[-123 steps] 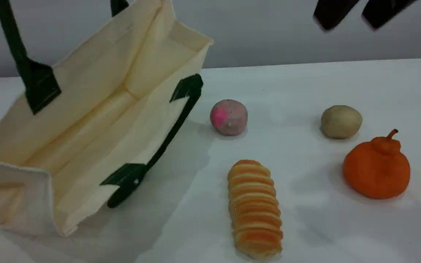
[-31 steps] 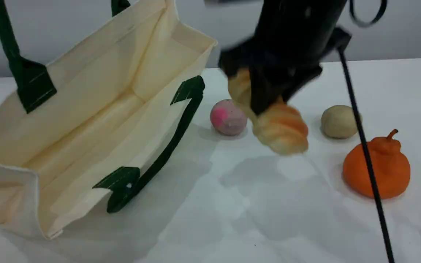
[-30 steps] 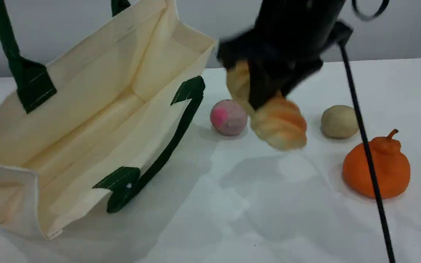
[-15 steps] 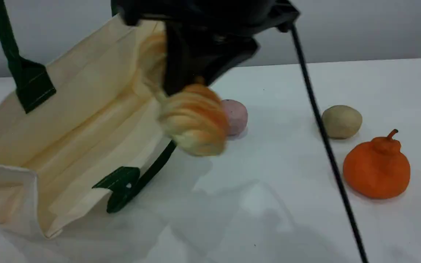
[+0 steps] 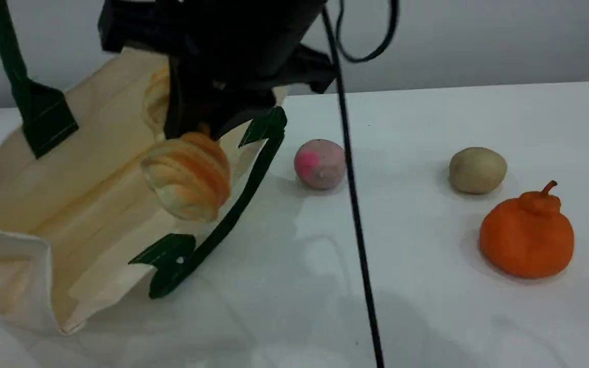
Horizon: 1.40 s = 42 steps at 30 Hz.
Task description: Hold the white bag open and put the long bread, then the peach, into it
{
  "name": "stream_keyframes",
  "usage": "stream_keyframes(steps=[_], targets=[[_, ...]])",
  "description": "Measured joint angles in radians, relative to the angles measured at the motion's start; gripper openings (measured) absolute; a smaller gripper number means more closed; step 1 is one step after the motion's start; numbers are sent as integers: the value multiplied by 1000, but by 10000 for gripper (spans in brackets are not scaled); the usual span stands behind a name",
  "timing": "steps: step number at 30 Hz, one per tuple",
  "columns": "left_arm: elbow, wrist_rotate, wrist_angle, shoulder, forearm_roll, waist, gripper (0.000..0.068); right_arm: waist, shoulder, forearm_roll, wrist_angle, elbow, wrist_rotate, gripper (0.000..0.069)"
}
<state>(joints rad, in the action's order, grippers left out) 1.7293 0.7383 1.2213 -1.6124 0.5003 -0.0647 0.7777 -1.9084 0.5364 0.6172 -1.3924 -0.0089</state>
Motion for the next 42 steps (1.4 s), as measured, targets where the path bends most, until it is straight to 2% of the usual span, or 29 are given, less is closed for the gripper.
stream_keyframes(steps=[11, 18, 21, 26, 30, 33, 42], targets=[[0, 4, -2, 0, 1, 0, 97, -1, -179, 70, -16, -213, 9, 92], [0, 12, 0, 0, 31, 0, 97, -1, -245, 63, -60, -242, -9, 102], [0, 12, 0, 0, 33, 0, 97, -1, -250, 63, -62, -242, -25, 169], [0, 12, 0, 0, 33, 0, 97, -1, -250, 64, -70, -242, -27, 429], [0, 12, 0, 0, 32, 0, 97, -1, -248, 64, -44, -242, -26, 584], [0, 12, 1, 0, 31, 0, 97, -1, -241, 64, -24, -242, -26, 610], [0, 10, 0, 0, 20, 0, 97, -45, -152, -26, 55, -241, -26, 580]])
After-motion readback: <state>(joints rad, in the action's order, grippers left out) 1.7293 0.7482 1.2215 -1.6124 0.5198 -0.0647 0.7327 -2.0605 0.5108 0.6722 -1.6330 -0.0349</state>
